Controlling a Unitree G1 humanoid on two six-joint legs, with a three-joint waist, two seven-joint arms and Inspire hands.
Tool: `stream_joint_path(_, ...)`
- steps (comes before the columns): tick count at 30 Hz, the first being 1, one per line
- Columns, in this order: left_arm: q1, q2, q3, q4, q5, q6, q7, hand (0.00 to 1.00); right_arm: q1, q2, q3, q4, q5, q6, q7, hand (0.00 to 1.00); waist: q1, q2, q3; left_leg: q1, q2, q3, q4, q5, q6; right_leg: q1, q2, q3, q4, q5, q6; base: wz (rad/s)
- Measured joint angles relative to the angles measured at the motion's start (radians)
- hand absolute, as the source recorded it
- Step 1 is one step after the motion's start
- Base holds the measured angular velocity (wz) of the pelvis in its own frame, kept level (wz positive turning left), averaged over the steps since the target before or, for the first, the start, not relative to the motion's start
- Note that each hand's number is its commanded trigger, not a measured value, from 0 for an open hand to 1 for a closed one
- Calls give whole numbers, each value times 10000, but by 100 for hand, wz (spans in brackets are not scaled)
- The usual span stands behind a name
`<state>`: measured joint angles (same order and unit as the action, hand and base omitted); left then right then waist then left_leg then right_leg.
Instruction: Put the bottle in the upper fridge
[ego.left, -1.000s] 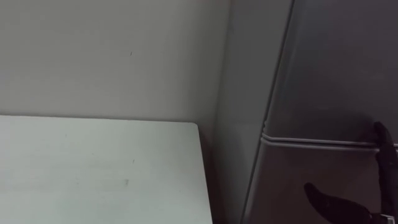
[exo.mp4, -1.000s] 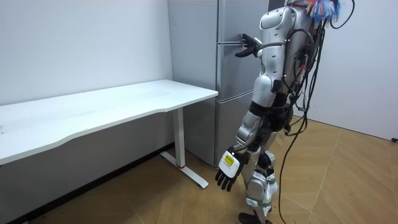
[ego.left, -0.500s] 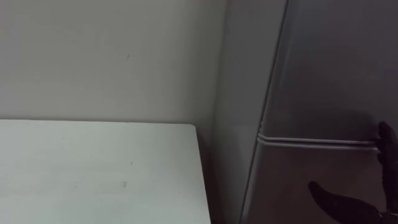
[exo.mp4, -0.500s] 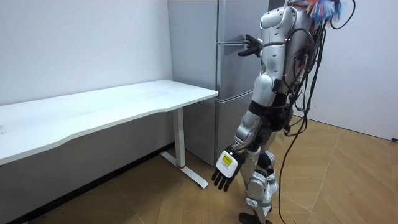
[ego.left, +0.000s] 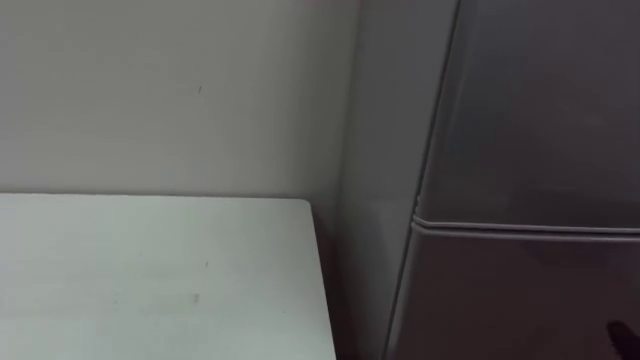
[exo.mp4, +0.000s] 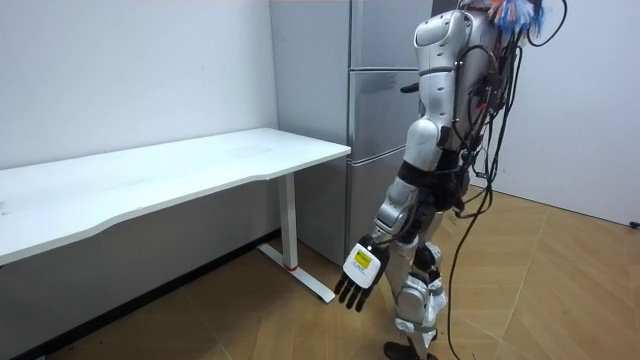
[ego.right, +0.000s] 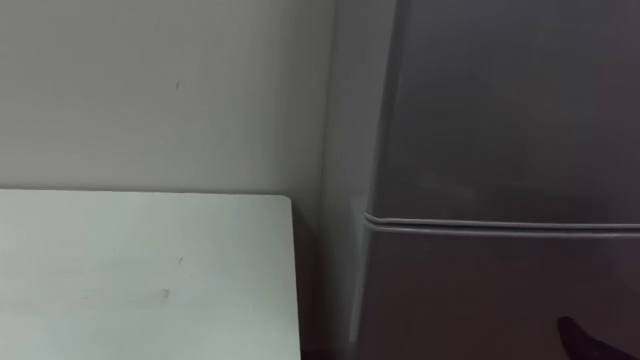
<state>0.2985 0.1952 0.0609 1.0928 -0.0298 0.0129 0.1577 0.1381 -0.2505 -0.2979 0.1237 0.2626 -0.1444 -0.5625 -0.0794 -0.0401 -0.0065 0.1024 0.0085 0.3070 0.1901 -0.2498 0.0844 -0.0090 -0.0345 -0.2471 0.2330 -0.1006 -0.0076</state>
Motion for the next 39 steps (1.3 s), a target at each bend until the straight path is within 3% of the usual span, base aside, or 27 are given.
stream_joint_path(2,12,-136,141,1,6,-8,171,0,220,58,-4,679,102,46,-202,0,10,72,-5,-36,-3,11,4,-5,6,-37,-11,-9,2,0,0,0)
stream_joint_path(4,39,-211,132,-11,-34,-14,240,0,356,120,-1,823,455,14,-432,0,-29,123,40,-74,-5,5,5,-31,16,-82,-18,-16,21,-3,4,0)
stream_joint_path(9,83,-220,138,-428,-190,-91,361,0,797,147,82,2293,1695,5,-669,0,-13,234,24,-80,-6,-11,3,-46,4,-91,-20,-17,40,-67,2,1)
stream_joint_path(17,72,-268,139,-501,-745,-124,273,0,1078,877,55,5344,2213,154,-584,0,-185,305,-5,-24,-30,-64,-1,-36,-11,-44,-39,-13,116,-238,9,1)
stream_joint_path(21,106,-276,137,-501,-792,-123,261,0,1145,932,330,6499,2202,154,-535,0,-240,325,15,-8,-68,-82,1,-44,-16,-138,-90,-1,236,-395,29,0)
stream_joint_path(27,-34,-523,142,-353,-771,-121,267,0,1180,970,813,8002,1845,378,197,0,-204,388,34,140,-62,-89,-74,-60,-42,-42,-71,-44,160,-442,28,1)
stream_joint_path(32,-242,-662,99,-187,-770,-115,262,0,1165,1096,1630,8667,1188,523,1798,0,-191,517,30,142,-49,-112,-133,-57,-47,-8,-18,2,51,-410,38,1)
stream_joint_path(39,-411,-669,-228,-130,-773,-142,271,0,1059,1217,2446,9321,529,775,3529,0,-59,529,35,138,-47,-109,-218,-59,-57,-30,2,11,11,-411,40,0)
